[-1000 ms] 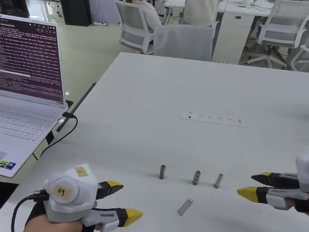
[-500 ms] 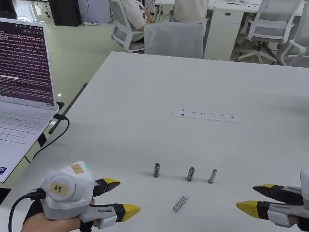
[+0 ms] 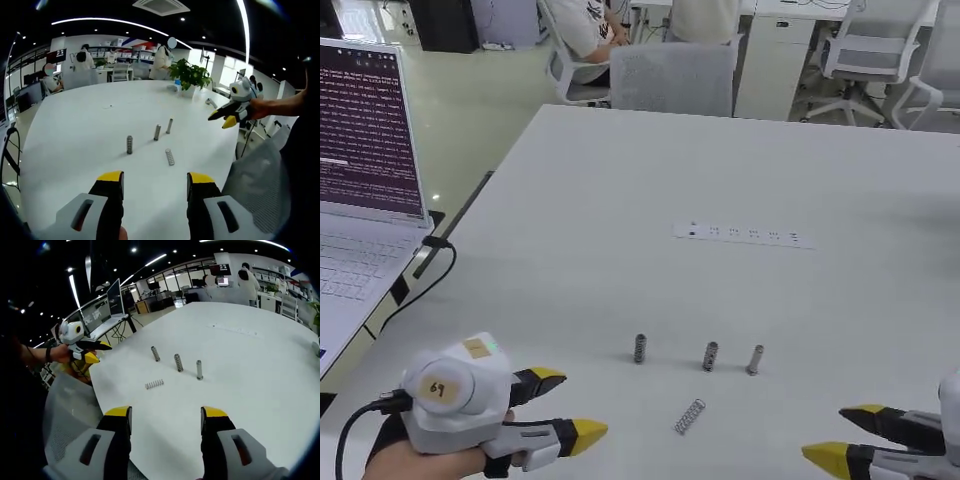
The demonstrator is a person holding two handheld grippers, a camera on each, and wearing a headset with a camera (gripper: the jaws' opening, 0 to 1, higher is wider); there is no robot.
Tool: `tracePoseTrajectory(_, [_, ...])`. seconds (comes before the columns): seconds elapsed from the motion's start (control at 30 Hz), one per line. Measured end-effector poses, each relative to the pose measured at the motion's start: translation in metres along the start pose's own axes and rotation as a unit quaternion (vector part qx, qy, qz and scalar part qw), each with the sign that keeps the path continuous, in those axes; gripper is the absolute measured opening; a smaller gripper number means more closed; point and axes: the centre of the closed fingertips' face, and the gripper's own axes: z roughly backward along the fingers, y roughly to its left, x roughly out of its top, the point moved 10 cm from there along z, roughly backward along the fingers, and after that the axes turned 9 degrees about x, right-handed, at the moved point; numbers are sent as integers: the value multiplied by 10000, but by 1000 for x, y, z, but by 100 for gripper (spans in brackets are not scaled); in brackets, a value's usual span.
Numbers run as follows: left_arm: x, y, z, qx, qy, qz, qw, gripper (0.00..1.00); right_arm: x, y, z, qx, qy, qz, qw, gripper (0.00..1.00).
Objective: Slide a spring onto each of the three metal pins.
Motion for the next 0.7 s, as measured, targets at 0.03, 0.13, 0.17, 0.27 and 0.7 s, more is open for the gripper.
tracePoseTrajectory(0.03, [0,0,-1,-3,-3,3,10000,45,0,1,0,-3,7,2,10000,54])
tracePoseTrajectory(0.13, [2,-1,-3,-21,-20,18,10000,45,-2,0,0,3,14,-24,10000,54])
tracePoseTrajectory(0.17, [2,-1,-4,-19,-20,17,10000,45,-3,1,0,2,10,-39,10000,54])
tracePoseTrajectory(0.27, [2,-2,-5,-23,-6,25,10000,45,-4,2,0,-1,6,-55,10000,54])
tracePoseTrajectory(0.7, [11,-14,-31,-191,43,-7,9998,44,-8,7,3,-25,-33,-116,9999,54])
